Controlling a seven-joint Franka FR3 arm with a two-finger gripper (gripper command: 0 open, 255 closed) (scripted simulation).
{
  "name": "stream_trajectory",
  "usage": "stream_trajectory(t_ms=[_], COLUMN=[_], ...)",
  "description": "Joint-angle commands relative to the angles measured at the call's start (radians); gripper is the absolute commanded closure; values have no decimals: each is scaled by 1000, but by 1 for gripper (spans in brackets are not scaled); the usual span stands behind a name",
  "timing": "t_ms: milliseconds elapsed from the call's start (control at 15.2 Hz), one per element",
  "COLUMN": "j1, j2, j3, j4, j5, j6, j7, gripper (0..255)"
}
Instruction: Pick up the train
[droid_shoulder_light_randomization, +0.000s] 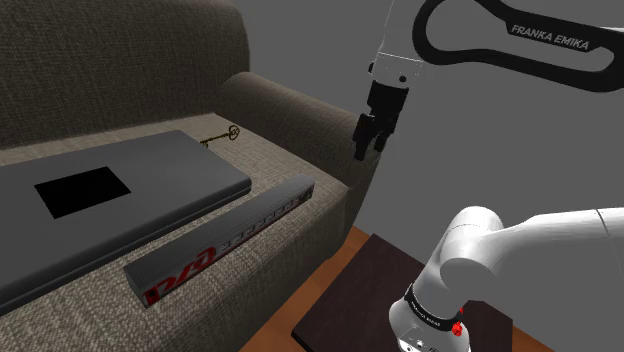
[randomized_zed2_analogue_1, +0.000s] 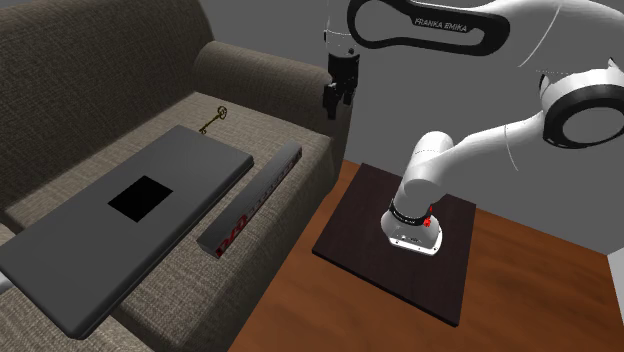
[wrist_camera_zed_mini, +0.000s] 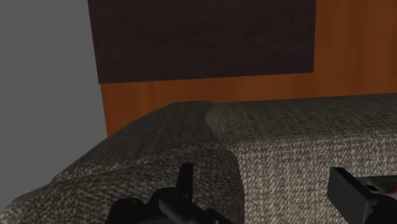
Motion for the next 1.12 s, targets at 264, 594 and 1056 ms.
stream_trajectory(t_ms=[264,594,1056], j1=[-43,-105,-241], j2=[-61,-74,15], j3=[133,312,571], j4=[-32,-16,103], j5=[104,239,385], j6=[-12,-5,42], j7=[285,642,1137], gripper=[0,0,0])
